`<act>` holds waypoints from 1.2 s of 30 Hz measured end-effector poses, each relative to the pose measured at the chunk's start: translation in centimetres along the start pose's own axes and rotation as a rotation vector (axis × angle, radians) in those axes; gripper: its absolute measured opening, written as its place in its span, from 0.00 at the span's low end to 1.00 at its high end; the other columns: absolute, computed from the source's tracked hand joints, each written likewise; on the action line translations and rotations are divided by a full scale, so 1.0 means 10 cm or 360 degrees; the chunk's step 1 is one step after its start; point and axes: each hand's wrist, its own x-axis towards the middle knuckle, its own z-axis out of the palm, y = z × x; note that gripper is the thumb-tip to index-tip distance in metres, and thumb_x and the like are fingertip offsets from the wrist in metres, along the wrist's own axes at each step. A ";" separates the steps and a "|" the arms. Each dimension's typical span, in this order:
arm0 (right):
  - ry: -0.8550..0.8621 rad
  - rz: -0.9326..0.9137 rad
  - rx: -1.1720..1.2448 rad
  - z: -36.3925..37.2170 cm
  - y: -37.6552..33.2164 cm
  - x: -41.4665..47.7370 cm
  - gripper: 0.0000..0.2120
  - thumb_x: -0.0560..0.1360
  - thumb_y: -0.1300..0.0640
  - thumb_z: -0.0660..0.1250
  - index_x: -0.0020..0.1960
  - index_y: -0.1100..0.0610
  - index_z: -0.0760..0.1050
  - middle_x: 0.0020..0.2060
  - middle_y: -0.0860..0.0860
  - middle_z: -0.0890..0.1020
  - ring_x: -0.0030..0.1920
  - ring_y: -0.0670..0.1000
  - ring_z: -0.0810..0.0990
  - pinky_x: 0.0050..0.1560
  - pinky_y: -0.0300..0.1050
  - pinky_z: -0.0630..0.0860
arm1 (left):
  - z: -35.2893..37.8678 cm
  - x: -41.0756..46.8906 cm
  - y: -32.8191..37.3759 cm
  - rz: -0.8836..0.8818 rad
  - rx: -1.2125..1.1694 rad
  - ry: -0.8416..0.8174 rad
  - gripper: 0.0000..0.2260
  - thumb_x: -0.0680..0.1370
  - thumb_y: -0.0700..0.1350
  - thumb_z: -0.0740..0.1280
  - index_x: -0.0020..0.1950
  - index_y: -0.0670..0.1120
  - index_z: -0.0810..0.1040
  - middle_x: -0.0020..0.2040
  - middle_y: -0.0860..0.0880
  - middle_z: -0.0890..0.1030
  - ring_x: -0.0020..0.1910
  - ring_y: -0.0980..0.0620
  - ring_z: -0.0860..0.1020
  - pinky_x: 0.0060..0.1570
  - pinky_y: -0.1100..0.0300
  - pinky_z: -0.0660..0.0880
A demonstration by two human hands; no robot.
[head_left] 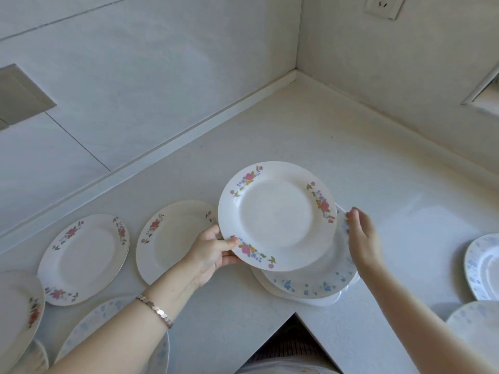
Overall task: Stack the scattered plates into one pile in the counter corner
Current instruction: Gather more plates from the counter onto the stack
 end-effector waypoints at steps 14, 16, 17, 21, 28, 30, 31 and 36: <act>-0.0093 -0.0045 -0.0740 -0.16 0.37 -0.11 0.23 0.75 0.50 0.64 0.67 0.57 0.66 0.51 0.58 0.81 0.51 0.59 0.78 0.43 0.46 0.71 | 0.32 0.36 -0.29 -0.0447 0.1155 -0.0082 0.00 0.75 0.38 0.65 0.45 0.42 0.76 0.38 0.45 0.82 0.26 0.54 0.78 0.27 0.64 0.77; -0.0091 -0.0053 -0.0884 -0.14 0.39 -0.11 0.23 0.75 0.49 0.63 0.67 0.57 0.66 0.52 0.58 0.81 0.52 0.59 0.78 0.43 0.45 0.70 | 0.34 0.40 -0.28 -0.0500 0.1271 -0.0063 0.03 0.76 0.39 0.65 0.47 0.40 0.76 0.36 0.44 0.80 0.24 0.54 0.76 0.24 0.65 0.75; -0.0087 -0.0041 -0.0936 -0.13 0.40 -0.10 0.23 0.76 0.48 0.63 0.67 0.57 0.66 0.53 0.58 0.80 0.54 0.59 0.78 0.43 0.45 0.69 | 0.34 0.42 -0.27 -0.0534 0.1329 -0.0068 0.05 0.76 0.40 0.65 0.49 0.39 0.76 0.35 0.44 0.79 0.24 0.54 0.75 0.23 0.65 0.74; -0.0046 -0.0090 -0.1207 -0.12 0.38 -0.08 0.24 0.76 0.45 0.60 0.68 0.55 0.64 0.52 0.56 0.80 0.52 0.59 0.79 0.41 0.45 0.70 | 0.35 0.48 -0.23 -0.0587 0.1492 -0.0063 0.07 0.75 0.42 0.65 0.51 0.40 0.76 0.33 0.45 0.77 0.27 0.52 0.75 0.25 0.65 0.73; 0.0009 -0.0112 -0.1578 -0.17 0.34 0.07 0.25 0.75 0.39 0.57 0.65 0.53 0.66 0.51 0.56 0.80 0.50 0.58 0.79 0.42 0.45 0.70 | 0.48 0.48 -0.34 -0.0308 0.1930 0.0088 0.16 0.75 0.48 0.60 0.59 0.41 0.71 0.39 0.48 0.75 0.32 0.52 0.72 0.34 0.61 0.69; -0.0017 -0.0126 -0.1474 -0.15 0.34 0.10 0.26 0.75 0.42 0.60 0.67 0.54 0.66 0.56 0.57 0.76 0.57 0.59 0.75 0.50 0.48 0.71 | 0.53 0.46 -0.37 -0.0206 0.1785 0.0213 0.21 0.76 0.46 0.58 0.67 0.39 0.64 0.50 0.46 0.75 0.38 0.50 0.75 0.37 0.57 0.73; -0.0053 -0.0106 -0.1305 -0.12 0.36 0.11 0.27 0.75 0.44 0.62 0.69 0.56 0.65 0.59 0.58 0.73 0.61 0.59 0.71 0.56 0.50 0.70 | 0.57 0.44 -0.38 -0.0148 0.1605 0.0281 0.21 0.77 0.46 0.58 0.68 0.39 0.63 0.56 0.44 0.75 0.44 0.48 0.76 0.41 0.56 0.73; -0.0096 0.0058 -0.0541 0.01 0.44 0.09 0.29 0.77 0.55 0.61 0.75 0.58 0.56 0.70 0.57 0.63 0.63 0.58 0.70 0.63 0.46 0.66 | 0.76 0.40 -0.45 -0.0308 0.0441 0.0479 0.27 0.80 0.52 0.55 0.77 0.46 0.54 0.75 0.45 0.62 0.72 0.44 0.65 0.69 0.48 0.65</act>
